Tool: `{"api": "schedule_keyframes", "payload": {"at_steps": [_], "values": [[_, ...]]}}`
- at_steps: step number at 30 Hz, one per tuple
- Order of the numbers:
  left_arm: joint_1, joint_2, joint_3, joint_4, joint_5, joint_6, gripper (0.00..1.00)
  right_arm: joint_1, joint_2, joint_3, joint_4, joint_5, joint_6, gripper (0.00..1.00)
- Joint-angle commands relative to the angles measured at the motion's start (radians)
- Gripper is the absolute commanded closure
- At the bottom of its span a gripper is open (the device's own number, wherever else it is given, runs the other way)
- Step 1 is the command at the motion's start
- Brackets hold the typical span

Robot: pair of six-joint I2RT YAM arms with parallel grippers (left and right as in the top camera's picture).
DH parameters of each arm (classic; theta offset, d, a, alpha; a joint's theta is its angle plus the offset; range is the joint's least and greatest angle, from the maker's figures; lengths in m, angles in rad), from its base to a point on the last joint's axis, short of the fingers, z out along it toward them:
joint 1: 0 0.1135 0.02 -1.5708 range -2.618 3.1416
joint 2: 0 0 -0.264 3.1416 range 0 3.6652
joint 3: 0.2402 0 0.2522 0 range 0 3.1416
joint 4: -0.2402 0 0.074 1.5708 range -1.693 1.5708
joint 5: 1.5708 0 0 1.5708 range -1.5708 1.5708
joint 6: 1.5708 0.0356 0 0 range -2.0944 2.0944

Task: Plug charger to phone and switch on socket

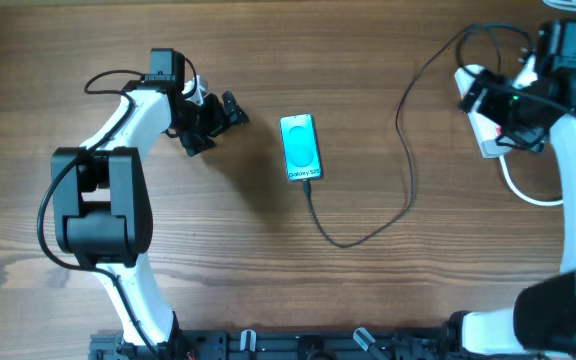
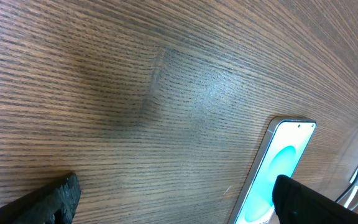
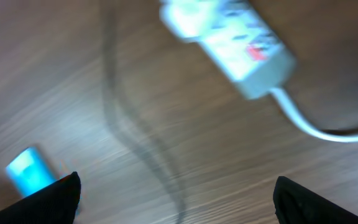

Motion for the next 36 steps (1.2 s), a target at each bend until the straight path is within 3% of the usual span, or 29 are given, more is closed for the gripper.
{"api": "schedule_keyframes", "payload": {"at_steps": [1,17,25,31,36], "values": [[0.007,0.012,-0.01,-0.004,-0.014,0.005,0.0,-0.06,0.075,-0.013,0.041,0.077,-0.008,0.0],[0.007,0.012,-0.01,-0.004,-0.014,0.005,0.0,-0.106,0.425,-0.013,0.219,0.337,-0.006,0.0],[0.007,0.012,-0.01,-0.004,-0.014,0.005,0.0,-0.154,0.44,-0.013,0.329,0.337,-0.011,0.0],[0.007,0.012,-0.01,-0.004,-0.014,0.005,0.0,-0.16,0.44,-0.013,0.426,0.277,-0.142,0.0],[0.007,0.012,-0.01,-0.004,-0.014,0.005,0.0,-0.16,0.441,-0.014,0.462,0.243,-0.141,0.0]]}}
